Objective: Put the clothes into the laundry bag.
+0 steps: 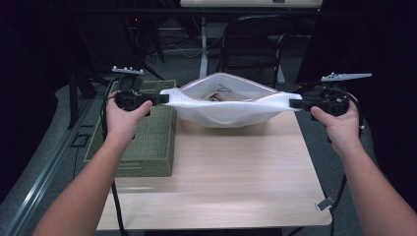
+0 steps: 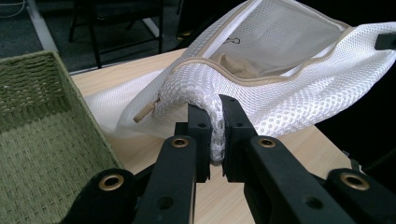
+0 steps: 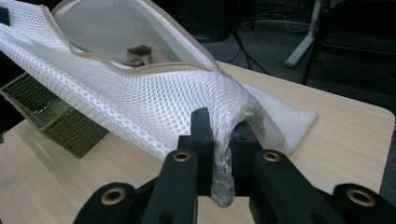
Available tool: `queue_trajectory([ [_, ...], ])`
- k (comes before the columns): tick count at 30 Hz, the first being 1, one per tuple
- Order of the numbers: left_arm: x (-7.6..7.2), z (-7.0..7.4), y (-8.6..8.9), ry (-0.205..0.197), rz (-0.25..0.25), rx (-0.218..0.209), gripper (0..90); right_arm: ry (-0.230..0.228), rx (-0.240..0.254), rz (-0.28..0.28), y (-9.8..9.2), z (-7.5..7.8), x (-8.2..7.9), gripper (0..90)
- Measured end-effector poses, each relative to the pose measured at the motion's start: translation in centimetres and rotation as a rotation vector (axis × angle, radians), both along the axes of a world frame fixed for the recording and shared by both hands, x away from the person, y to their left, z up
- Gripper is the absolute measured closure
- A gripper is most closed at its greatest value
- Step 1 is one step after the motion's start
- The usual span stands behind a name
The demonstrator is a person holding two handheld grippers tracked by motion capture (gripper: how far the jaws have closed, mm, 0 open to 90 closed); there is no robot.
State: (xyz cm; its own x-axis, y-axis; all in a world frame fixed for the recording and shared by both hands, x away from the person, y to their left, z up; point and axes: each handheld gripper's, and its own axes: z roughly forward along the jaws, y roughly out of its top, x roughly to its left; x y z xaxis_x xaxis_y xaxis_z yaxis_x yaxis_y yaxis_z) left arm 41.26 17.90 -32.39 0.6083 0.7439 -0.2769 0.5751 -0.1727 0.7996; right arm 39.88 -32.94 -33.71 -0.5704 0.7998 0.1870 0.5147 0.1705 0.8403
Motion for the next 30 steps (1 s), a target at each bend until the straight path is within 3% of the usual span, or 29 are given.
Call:
queue_trajectory([
  [18, -0.5, 2.4, 0.5, -0.045, 0.005, -0.021, 84.9, -0.055, 0.002, -0.006, -0.1, 2.7, -0.4, 83.2],
  [30, -0.3, 1.3, 0.5, -0.031, 0.003, -0.023, 84.9, -0.044, 0.003, -0.002, -0.3, 1.8, -0.6, 83.2],
])
